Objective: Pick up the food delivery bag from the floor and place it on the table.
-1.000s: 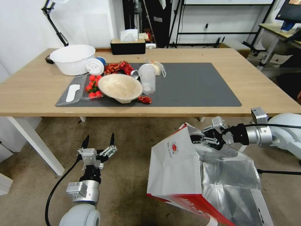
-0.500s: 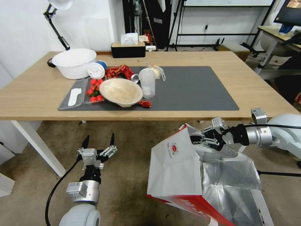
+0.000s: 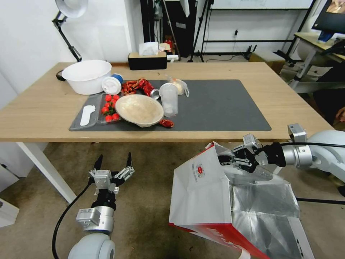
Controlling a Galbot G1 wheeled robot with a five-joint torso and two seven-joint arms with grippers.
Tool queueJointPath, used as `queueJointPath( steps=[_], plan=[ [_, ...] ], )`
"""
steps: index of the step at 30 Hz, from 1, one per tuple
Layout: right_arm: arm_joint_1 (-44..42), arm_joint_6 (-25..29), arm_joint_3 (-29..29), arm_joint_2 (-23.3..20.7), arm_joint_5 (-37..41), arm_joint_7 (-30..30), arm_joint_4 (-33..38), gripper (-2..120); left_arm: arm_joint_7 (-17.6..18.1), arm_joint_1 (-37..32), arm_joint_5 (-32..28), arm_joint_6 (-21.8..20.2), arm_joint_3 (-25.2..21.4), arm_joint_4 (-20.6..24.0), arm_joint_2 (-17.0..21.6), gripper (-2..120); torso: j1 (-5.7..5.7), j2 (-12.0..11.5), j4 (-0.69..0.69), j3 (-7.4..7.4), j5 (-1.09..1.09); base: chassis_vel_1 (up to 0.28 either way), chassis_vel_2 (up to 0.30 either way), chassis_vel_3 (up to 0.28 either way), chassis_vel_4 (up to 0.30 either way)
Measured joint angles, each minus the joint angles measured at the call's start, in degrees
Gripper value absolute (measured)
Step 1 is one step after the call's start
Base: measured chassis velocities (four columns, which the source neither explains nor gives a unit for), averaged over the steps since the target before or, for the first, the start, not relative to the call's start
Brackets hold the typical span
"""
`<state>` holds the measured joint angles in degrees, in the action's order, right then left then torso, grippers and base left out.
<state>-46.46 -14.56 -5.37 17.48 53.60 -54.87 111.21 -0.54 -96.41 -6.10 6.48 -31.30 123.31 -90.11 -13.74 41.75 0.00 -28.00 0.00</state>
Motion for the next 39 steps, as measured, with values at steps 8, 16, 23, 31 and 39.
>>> queueJointPath(
  steps=[8, 16, 23, 31, 39],
  plan=[
    [-0.02, 0.01, 0.02, -0.03, -0.04, -0.01, -0.02, 0, 0.0, -0.03, 0.0, 0.0, 0.04, -0.06, -0.04, 100, -0.8, 2.0, 0.0, -1.2, 0.0, 0.0, 0.0, 0.0, 0.0],
    [-0.05, 0.05, 0.04, -0.03, -0.1, -0.02, -0.02, 0, 0.03, -0.12, 0.0, 0.02, 0.02, -0.06, -0.07, 100, -1.63, 3.97, 0.0, -2.35, 0.0, 0.0, 0.0, 0.0, 0.0],
    [-0.12, 0.07, 0.05, 0.01, -0.2, -0.02, -0.02, 0, 0.09, -0.15, 0.0, 0.05, -0.02, -0.03, -0.12, 100, -2.43, 5.85, 0.0, -3.45, 0.0, 0.0, 0.0, 0.0, 0.0],
    [-0.15, 0.1, 0.05, 0.05, -0.25, -0.03, -0.06, 0, 0.13, -0.13, 0.01, 0.09, -0.03, -0.04, -0.15, 100, -3.28, 7.88, 0.0, -4.62, 0.0, 0.0, 0.0, 0.0, 0.0],
    [-0.16, 0.12, 0.07, 0.17, -0.34, -0.16, -0.22, 0, 0.24, -0.07, 0.02, 0.38, 0.0, -0.27, -0.15, 100, -4.16, 9.98, 0.0, -5.83, 0.0, 0.0, 0.0, 0.0, 0.0]
  ],
)
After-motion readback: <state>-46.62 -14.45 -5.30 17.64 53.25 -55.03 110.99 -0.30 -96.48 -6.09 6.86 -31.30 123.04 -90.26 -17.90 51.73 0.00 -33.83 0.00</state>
